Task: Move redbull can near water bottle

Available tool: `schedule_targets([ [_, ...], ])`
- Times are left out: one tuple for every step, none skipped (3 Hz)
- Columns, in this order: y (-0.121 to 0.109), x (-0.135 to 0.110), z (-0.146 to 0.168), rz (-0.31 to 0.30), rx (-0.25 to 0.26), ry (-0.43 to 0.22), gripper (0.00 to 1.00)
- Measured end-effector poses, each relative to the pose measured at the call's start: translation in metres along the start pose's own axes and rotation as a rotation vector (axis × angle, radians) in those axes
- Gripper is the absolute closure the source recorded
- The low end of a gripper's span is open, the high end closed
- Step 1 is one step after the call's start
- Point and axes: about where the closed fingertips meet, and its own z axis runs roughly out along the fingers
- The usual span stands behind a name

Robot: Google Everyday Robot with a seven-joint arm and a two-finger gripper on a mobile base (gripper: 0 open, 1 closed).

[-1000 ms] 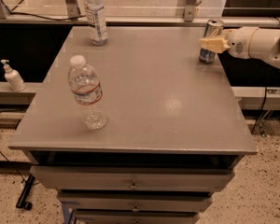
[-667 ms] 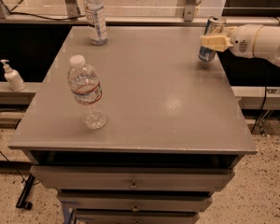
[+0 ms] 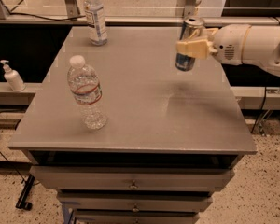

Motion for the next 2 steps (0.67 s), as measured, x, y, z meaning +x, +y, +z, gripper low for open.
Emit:
schedule_targets([
  [0.076, -0.005, 0.019, -0.047, -0.088, 0.019, 1.0],
  [0.131, -0.01, 0.037, -0.099, -0.165, 0.016, 1.0],
])
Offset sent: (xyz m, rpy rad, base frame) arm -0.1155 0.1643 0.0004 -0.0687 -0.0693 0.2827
